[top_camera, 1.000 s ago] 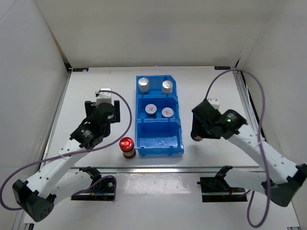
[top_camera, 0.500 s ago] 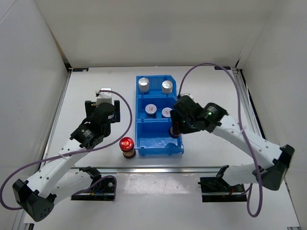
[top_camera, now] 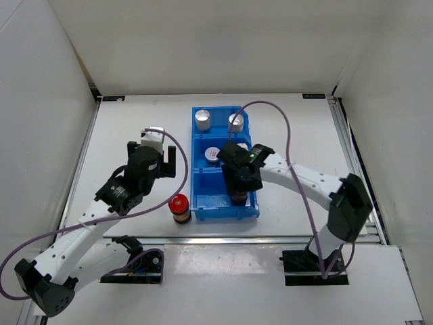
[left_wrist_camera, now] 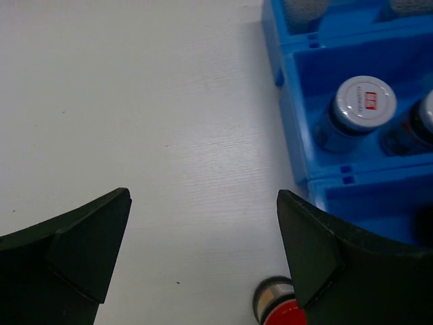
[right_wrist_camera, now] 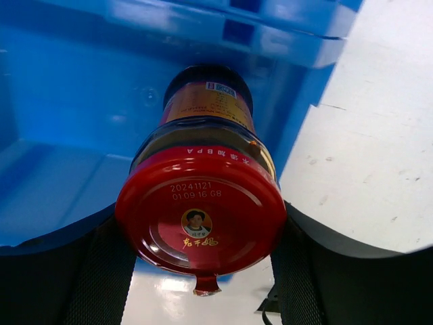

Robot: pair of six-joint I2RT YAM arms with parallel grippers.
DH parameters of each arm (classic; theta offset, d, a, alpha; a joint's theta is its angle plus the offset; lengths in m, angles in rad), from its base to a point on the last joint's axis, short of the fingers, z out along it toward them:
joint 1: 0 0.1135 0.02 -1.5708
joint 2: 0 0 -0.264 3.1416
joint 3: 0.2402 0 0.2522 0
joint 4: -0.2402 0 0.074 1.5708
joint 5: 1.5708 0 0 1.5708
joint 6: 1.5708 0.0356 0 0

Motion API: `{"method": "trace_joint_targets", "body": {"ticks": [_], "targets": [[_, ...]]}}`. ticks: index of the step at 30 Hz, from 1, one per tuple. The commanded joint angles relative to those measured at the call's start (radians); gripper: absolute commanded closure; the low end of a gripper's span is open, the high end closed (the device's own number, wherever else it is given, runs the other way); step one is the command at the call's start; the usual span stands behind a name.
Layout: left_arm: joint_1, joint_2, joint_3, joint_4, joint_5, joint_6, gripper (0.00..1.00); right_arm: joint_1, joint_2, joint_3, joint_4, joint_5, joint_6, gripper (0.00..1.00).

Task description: Organize the condiment bottles

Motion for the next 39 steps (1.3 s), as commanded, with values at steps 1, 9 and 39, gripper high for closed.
{"method": "trace_joint_targets", "body": {"ticks": [1,9,39], "targets": [[0.003,-0.042,0.001,0.014,0.159,0.006,0.0,0.004,0.036,0.045,0.039,0.007,0.018,0.93],[0.003,0.026,0.082,-0.233,0.36,-0.249,0.0,0.004,0.058,0.054,0.03,0.01,0.03,0.2],[-0.204,0.174,0.089,-0.552,0.23,-0.636,0.0,-0.005,-0.406,-0.068,-0.002,0.214,-0.022,0.0]]}}
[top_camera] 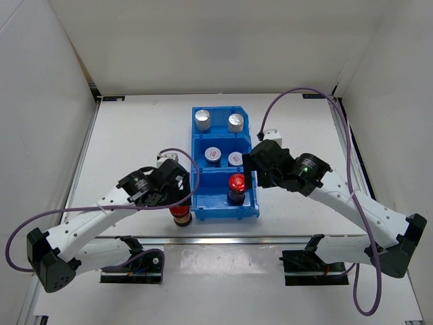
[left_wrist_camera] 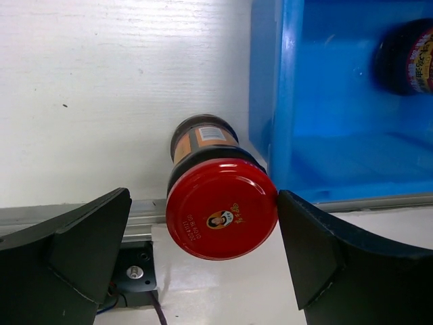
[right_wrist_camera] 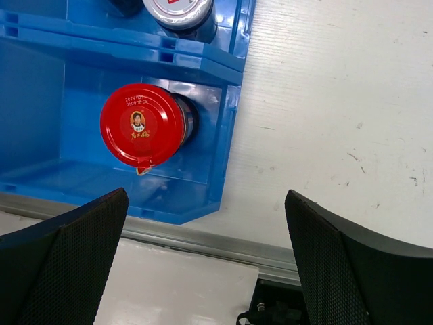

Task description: Organize the condiment bottles

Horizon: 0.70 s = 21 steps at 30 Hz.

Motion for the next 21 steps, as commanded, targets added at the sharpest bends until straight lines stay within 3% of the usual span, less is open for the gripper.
{"method": "trace_joint_targets", "body": {"ticks": [1,6,12,21], "targets": [[-0.014,0.011,0.0,-0.028,-0.022,-0.038,0.0,-0.003,-0.015,0.001,0.005,0.029,-0.002,0.0],[-0.014,0.042,-0.01,-0.028,-0.013,-0.047,0.0,-0.003,-0.015,-0.008,0.005,0.029,-0.002,0.0],[-0.014,0.088,-0.01,-0.028,-0.013,-0.047,0.07,-0.003,-0.046,-0.03,-0.005,0.048,-0.011,0.0],[-0.014,0.097,0.037,-0.028,-0.086,-0.027,0.46,-0.012,-0.075,-0.05,-0.014,0.057,-0.011,0.0]]}}
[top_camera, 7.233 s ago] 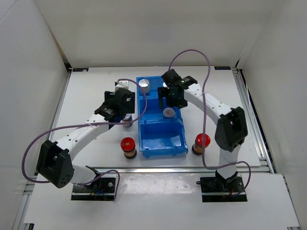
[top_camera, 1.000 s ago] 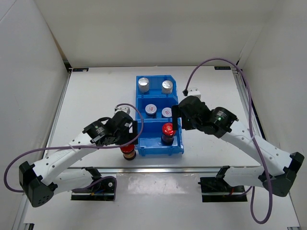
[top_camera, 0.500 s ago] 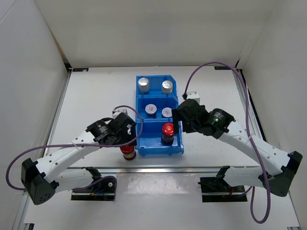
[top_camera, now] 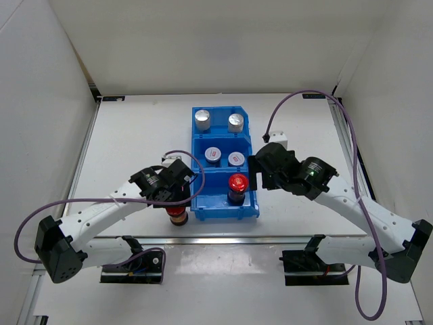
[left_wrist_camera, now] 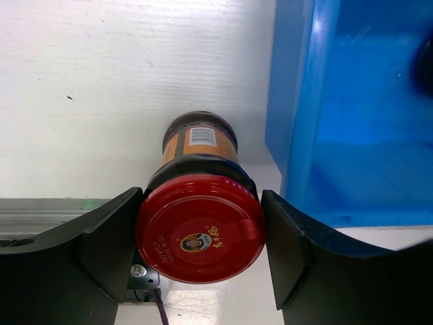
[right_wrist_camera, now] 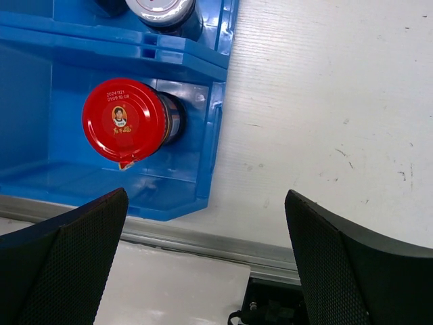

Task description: Organize the condiment bottles

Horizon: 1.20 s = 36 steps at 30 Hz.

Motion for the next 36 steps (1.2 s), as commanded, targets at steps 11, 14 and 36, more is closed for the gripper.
{"method": "trace_joint_targets", "body": {"ticks": [11,14,36], "targets": [[0.077,0.065,0.379,-0.045,-0.21,0.182,0.89,-0.006,-0.044,-0.014,-0.026,0.044,-0.008,0.0],[0.077,0.106,0.502,-0.045,-0.25,0.213,0.89,-0.006,-0.054,-0.014,-0.036,0.054,0.001,0.0],[-0.137,0.343,0.522,0.071,-0.153,0.107,0.89,-0.024,-0.072,-0.043,-0.066,0.074,0.001,0.0]]}}
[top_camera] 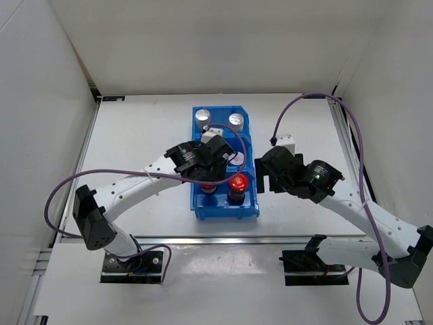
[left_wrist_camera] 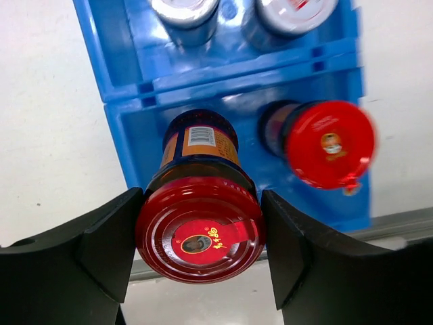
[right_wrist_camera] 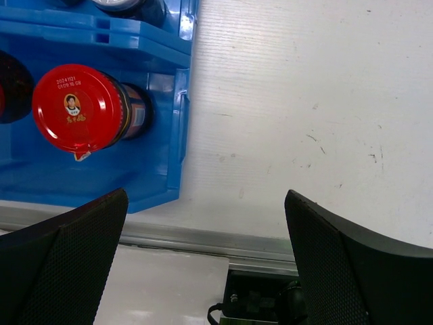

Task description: Organize the condiment bottles

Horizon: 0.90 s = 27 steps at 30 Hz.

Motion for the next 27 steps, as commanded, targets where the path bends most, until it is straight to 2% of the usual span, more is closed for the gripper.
{"method": "trace_joint_targets", "body": {"ticks": [1,6,13,15,16,19,20,24,27], "targets": [[0.008,-0.024,-0.029,0.065,-0.024,-0.024,0.89,-0.004,-0.015,-0.005,-0.011,0.027,0.001,0.0],[0.008,-0.005,-0.067,0.075,-0.024,-0.052,0.89,-0.004,-0.015,-0.014,-0.011,0.027,0.01,0.0],[0.008,0.051,-0.077,0.095,-0.024,-0.052,0.62,-0.004,-0.015,-0.005,-0.011,0.027,0.01,0.0],[0.008,0.061,-0.086,0.095,-0.024,-0.052,0.47,-0.004,-0.015,-0.005,-0.011,0.027,0.01,0.0],[0.008,0.061,-0.096,0.104,-0.024,-0.061,0.36,-0.004,-0.015,-0.005,-0.011,0.027,0.01,0.0],[0.008,0.061,-0.106,0.122,-0.024,-0.061,0.25,-0.004,-0.015,-0.005,-0.02,0.027,0.01,0.0],[0.008,0.061,-0.106,0.122,-0.024,-0.061,0.14,-0.004,-0.015,-0.005,-0.02,0.027,0.01,0.0],[0.008,0.029,-0.106,0.122,-0.034,-0.07,0.0,-0.004,-0.015,-0.005,-0.029,0.027,0.01,0.0],[0.034,-0.028,-0.106,0.122,-0.031,-0.058,0.0,-0.004,-0.015,0.004,-0.029,0.036,0.001,0.0]]}}
